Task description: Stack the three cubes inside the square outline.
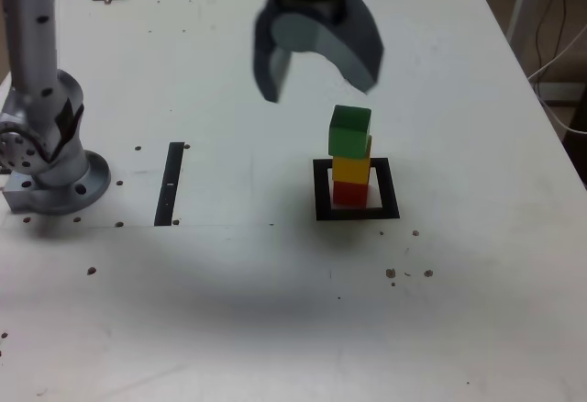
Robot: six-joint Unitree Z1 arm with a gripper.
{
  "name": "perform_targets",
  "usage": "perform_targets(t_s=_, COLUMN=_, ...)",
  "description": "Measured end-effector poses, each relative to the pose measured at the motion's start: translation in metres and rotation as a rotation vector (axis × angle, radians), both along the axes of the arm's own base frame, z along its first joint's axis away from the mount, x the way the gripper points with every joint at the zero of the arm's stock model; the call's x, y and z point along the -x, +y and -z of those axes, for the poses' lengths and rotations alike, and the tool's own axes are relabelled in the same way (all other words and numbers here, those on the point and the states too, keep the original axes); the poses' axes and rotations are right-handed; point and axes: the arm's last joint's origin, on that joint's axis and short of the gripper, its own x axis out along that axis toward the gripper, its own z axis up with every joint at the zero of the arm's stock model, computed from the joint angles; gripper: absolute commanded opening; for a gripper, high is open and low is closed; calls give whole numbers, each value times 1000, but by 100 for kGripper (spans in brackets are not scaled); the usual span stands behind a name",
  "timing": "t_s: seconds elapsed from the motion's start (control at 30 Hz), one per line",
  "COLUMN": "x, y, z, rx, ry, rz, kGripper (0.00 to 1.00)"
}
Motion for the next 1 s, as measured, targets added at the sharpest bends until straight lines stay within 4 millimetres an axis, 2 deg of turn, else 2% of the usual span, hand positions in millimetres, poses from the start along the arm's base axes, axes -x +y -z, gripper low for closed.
perform_targets(t_s=0.13, x=34, y=0, z=-5, rx=7, ry=11, rz=23, kGripper=99)
perform_targets(t_s=0.23, x=61, y=0, z=0, rx=9, ry=48, rz=37, kGripper=99)
perform_targets(t_s=0.37, x=78, y=1, z=12, rx=16, ry=108, rz=31, kGripper=99)
perform_targets(t_s=0.57, x=113, y=5, z=24, rx=11, ry=151, rz=7, kGripper=99)
perform_targets(t_s=0.73, x=132, y=7, z=45, rx=4, ry=201, rz=-13, kGripper=99)
perform_targets(t_s=1.0, x=158, y=9, z=95, rx=20, ry=238, rz=-49, kGripper=99)
